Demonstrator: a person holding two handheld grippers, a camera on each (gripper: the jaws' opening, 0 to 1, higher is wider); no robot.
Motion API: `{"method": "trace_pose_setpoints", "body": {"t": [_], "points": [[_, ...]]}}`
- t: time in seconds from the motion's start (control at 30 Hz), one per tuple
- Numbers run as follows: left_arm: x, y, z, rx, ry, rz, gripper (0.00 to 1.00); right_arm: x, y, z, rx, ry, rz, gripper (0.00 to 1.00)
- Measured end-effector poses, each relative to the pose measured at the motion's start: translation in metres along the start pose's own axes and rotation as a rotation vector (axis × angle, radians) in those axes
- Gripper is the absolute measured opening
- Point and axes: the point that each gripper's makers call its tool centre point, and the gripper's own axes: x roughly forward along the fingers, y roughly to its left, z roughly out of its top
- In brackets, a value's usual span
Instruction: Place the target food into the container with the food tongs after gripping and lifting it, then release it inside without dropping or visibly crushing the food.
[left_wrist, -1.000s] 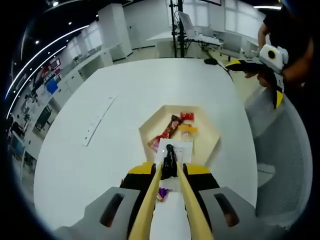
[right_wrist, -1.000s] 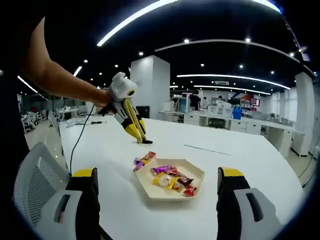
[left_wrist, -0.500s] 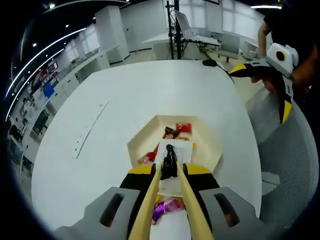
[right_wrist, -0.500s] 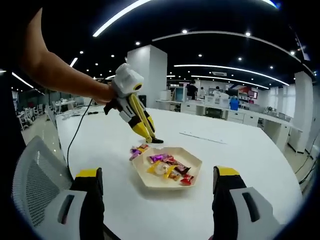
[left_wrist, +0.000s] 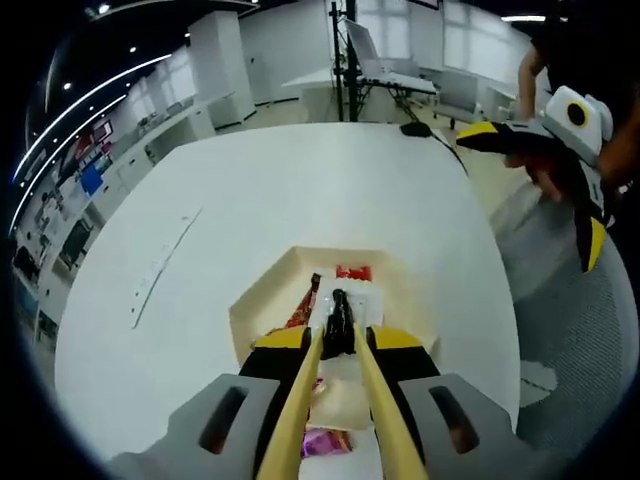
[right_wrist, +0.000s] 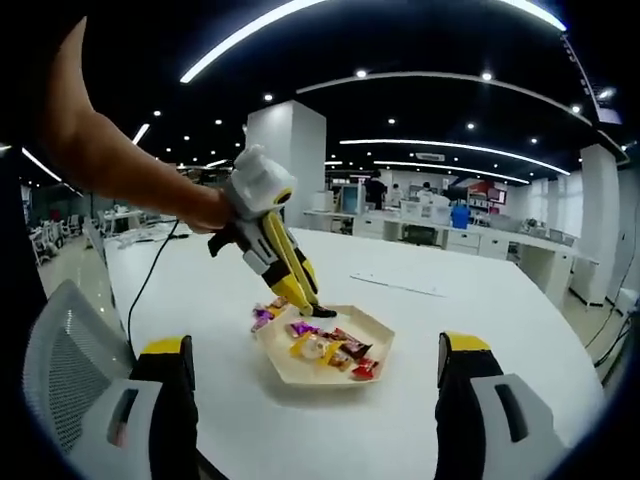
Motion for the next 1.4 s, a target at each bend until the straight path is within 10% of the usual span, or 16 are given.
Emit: {"method": "trace_pose_setpoints", "body": {"t": [0.5,1.4], "points": [[-0.018,-0.001,0.012,0.086,-0.137,0.033,0.25,0.002,0.007,-0.005,0.006,0.026,0.033,0.99],[-0.098,0.063,-0.076,-0.068,-0.087,0.2,0.26,0.003,0.014,-0.01,0.009,0.058,0.057,0.99]]}}
